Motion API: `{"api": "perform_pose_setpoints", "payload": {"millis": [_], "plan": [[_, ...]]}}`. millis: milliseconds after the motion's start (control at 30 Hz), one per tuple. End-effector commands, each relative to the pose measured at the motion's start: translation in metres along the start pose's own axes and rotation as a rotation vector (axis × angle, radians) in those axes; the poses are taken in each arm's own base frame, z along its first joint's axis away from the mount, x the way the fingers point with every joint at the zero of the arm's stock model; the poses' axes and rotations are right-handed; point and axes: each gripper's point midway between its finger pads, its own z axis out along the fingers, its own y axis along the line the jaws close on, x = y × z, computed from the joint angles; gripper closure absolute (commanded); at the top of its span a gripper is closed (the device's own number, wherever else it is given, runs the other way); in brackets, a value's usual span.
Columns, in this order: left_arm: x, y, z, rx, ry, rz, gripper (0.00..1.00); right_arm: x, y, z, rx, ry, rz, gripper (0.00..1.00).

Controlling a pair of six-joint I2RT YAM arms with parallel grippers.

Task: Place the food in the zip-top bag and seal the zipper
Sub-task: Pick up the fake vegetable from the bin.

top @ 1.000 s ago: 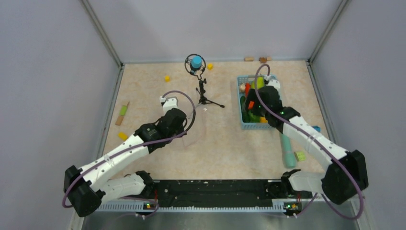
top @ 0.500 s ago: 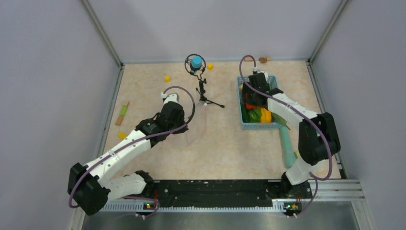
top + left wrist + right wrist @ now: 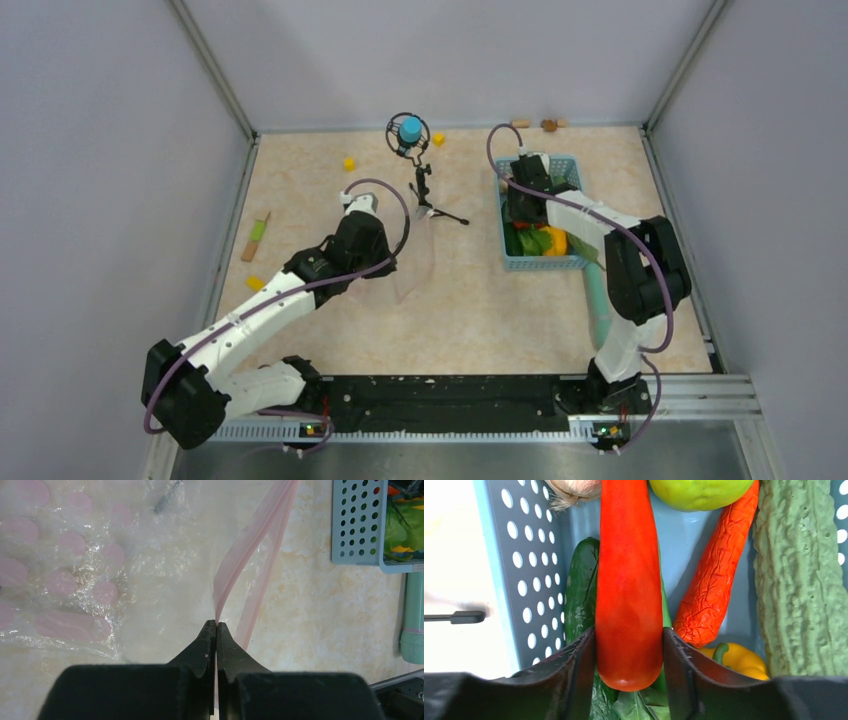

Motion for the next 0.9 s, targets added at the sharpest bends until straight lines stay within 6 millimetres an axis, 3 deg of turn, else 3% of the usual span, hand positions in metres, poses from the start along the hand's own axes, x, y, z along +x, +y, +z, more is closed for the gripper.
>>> {"api": "perform_pose_setpoints", "payload": {"millis": [0, 133, 367, 600, 867], "plan": [[-0.01, -0.009, -0.002, 0.045, -0.034, 0.004, 1.0, -0.025, 0.0, 0.003, 0.015, -0.068, 0.008, 0.59], [-0.009, -0.012, -0.004, 0.062, -0.031, 0.004, 1.0, -0.03, -0.002, -0.004, 0.021, -0.092, 0.023, 0.74], [-0.005, -0.024, -0.009, 0.141, -0.004, 0.025, 1.0, -0.047, -0.017, -0.042, 0.036, -0.205, 0.044, 0.84], [-0.001, -0.031, -0.014, 0.184, 0.016, 0.031, 1.0, -0.058, -0.03, -0.092, 0.012, -0.316, 0.087, 0.84], [0.003, -0.034, -0.019, 0.22, 0.024, 0.029, 1.0, -0.039, -0.011, -0.143, -0.21, -0.307, 0.072, 0.85]]}}
